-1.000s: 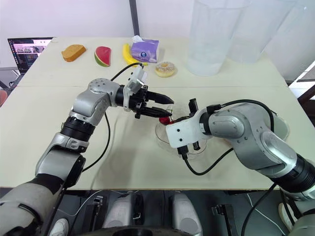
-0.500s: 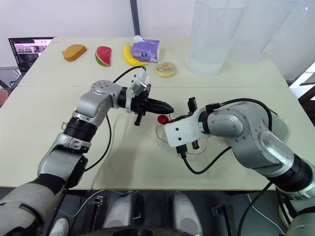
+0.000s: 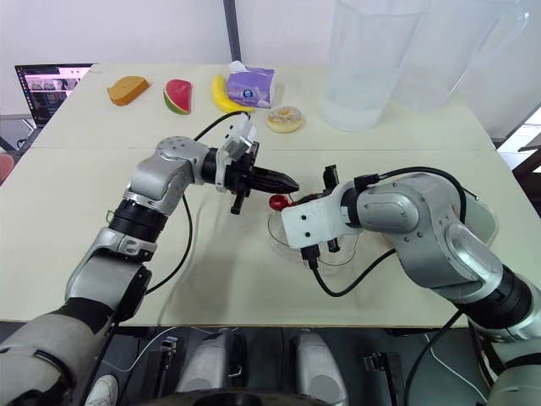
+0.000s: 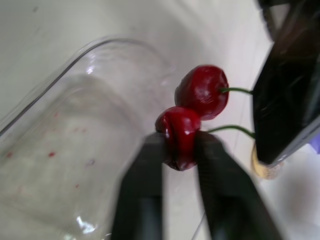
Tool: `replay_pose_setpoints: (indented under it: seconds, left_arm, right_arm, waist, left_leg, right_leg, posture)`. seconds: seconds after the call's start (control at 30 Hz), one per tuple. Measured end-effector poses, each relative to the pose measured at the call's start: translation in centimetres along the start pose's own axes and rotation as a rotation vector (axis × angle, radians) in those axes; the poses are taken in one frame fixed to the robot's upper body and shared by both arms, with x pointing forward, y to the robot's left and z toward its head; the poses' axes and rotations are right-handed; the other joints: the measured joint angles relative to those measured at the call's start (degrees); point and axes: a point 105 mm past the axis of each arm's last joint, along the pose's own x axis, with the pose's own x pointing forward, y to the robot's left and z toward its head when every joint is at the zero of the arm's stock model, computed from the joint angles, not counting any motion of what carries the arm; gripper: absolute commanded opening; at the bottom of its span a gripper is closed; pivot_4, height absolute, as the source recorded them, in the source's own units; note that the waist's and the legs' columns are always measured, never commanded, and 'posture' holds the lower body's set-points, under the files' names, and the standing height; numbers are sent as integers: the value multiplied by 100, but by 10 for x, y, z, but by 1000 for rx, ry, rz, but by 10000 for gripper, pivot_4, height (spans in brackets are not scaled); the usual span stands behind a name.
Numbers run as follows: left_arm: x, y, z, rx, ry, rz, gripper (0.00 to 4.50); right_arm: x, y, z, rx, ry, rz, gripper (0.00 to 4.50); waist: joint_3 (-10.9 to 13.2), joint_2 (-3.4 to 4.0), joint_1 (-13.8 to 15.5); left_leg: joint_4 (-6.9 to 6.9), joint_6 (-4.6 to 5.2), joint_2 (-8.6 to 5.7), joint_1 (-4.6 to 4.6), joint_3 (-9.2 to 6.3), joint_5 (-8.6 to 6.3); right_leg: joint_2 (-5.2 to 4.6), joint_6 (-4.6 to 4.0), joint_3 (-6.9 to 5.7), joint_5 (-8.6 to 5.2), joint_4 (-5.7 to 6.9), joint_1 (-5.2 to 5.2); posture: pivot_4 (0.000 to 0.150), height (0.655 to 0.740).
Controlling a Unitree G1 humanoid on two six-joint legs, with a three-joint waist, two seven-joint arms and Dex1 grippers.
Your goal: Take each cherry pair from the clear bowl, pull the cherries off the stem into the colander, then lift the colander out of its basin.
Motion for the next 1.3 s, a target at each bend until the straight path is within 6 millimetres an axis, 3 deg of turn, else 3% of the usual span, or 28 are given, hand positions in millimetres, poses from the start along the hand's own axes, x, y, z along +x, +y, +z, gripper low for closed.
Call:
replay_pose_setpoints:
  seconds: [0.07,0.23,0.4,0.5,0.63,0.77,1.17,1.3]
  left_arm:
    - [-2,2,1,-4,-7,17,0]
    - [-10,4,0,-17,3,43,0]
    - [-36,4,14,-25,-18,94,0]
    - [-40,-5,30,3,-36,69,0]
    - [-46,-20,34,-3,-39,34,0]
    - [-42,-30,39,6,-53,-10,0]
    - [-42,-30,41,9,-62,1,0]
    - [-42,-31,40,3,-67,1,0]
  right_arm:
    - [0,2,0,19,-2,10,32219]
    - [-17,-9,-5,220,-23,-29,32219]
    - [-44,-23,5,612,-179,-64,32219]
    - [-46,-22,12,813,-267,-39,32219]
    - [-38,-22,20,996,-359,-13,32219]
    - [-26,-20,23,1061,-368,9,32219]
    - [-13,-13,32,1104,-396,87,32219]
    - [-11,-12,33,1117,-401,101,18877]
  waist:
    - [0,0,1]
    - [0,0,-1]
    - [0,1,-21]
    - [0,1,4]
    - [-1,1,-6]
    - [-1,1,-2]
    - [-1,1,-21]
    - [-1,1,-19]
  left_leg:
    - [0,1,0,0,0,-1]
    - [0,-1,0,0,-1,1]
    - [-1,1,5,1,-4,-1]
    - [-1,4,1,1,-4,-3]
    - [-1,6,-1,1,-3,-3]
    - [-1,6,-2,0,-3,-3]
    - [-2,7,0,0,-3,-4]
    - [-2,7,-1,0,-3,-4]
  right_leg:
    - [0,0,0,0,0,0]
    - [-2,0,0,0,2,1]
    - [-1,-1,-2,1,8,0]
    - [-7,-1,-2,1,11,0]
    - [-8,-1,-2,1,11,0]
    - [-7,-1,-2,1,13,-3]
    - [-2,-1,-1,0,11,-3]
    - [-2,-1,-1,0,11,-3]
  posture:
    - [1500,7400]
    - [1500,7400]
    - [1500,7400]
    - [1500,7400]
    - [1500,7400]
    - [1500,7400]
    - [1500,7400]
    - [1500,7400]
